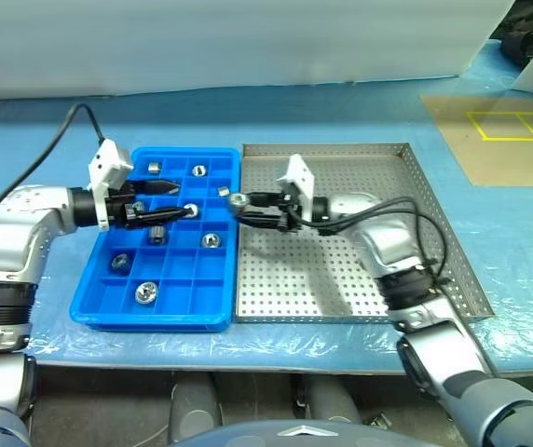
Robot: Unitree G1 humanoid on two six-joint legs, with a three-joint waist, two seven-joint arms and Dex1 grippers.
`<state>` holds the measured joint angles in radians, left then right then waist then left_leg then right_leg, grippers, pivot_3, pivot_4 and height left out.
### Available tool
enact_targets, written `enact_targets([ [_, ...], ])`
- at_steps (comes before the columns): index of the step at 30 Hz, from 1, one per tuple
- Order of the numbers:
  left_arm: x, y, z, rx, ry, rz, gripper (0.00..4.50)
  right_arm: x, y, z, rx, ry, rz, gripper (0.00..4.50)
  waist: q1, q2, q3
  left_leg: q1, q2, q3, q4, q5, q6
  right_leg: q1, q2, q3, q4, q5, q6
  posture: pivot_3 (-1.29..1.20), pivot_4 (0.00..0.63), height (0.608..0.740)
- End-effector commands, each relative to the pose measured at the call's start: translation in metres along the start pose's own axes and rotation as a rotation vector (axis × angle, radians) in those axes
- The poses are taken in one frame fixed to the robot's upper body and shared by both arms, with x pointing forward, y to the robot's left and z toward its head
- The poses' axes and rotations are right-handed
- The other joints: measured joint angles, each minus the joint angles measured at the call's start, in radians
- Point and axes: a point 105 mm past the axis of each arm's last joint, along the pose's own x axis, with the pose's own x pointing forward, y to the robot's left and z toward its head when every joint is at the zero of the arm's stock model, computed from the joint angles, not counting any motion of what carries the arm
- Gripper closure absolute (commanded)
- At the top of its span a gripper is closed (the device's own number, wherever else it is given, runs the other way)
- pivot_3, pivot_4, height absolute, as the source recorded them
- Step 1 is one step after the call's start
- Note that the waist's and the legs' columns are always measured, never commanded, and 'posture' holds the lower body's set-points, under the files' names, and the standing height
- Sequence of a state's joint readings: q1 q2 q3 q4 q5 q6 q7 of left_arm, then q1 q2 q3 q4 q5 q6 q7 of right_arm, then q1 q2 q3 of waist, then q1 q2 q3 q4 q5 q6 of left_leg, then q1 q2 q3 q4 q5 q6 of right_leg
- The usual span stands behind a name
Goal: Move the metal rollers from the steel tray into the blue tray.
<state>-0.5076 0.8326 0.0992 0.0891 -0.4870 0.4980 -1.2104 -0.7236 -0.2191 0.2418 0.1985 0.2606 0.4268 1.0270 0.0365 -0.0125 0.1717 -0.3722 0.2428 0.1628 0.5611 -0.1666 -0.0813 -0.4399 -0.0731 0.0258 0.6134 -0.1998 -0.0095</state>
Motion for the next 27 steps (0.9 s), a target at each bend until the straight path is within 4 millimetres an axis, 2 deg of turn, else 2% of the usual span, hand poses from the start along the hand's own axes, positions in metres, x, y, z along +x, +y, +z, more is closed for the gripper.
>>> enact_targets([
  [1,-0.019,0.006,0.011,0.045,-0.016,0.059,0.98,0.024,0.004,-0.005,-0.02,0.007,0.056,2.91,0.005,0.0,0.0,-0.001,0.0,0.0,0.0,0.0,0.0,0.0,0.0,0.0,0.0,0.0,0.0,-0.01,0.15,0.74],
  [6,-0.032,0.006,0.008,0.04,-0.011,0.111,0.98,0.045,0.017,-0.013,-0.019,0.02,0.159,2.91,0.017,0.0,0.0,-0.005,0.0,-0.002,0.0,0.0,0.001,0.0,-0.002,-0.003,-0.003,0.0,0.0,0.04,0.15,0.74],
  [14,-0.038,-0.004,0.002,0.012,-0.006,0.129,0.98,0.059,0.045,-0.023,-0.009,0.052,0.312,2.91,0.032,0.0,0.0,-0.007,0.001,-0.008,0.0,0.0,0.0,0.0,-0.001,-0.01,-0.002,0.0,-0.001,0.09,0.15,0.74],
  [27,-0.035,-0.015,-0.001,-0.015,-0.012,0.131,0.98,0.085,0.055,-0.027,-0.054,0.066,0.33,2.91,0.012,0.0,0.0,-0.002,0.002,-0.011,-0.001,0.002,-0.004,-0.001,0.0,-0.009,0.009,-0.003,-0.006,0.12,0.15,0.74],
])
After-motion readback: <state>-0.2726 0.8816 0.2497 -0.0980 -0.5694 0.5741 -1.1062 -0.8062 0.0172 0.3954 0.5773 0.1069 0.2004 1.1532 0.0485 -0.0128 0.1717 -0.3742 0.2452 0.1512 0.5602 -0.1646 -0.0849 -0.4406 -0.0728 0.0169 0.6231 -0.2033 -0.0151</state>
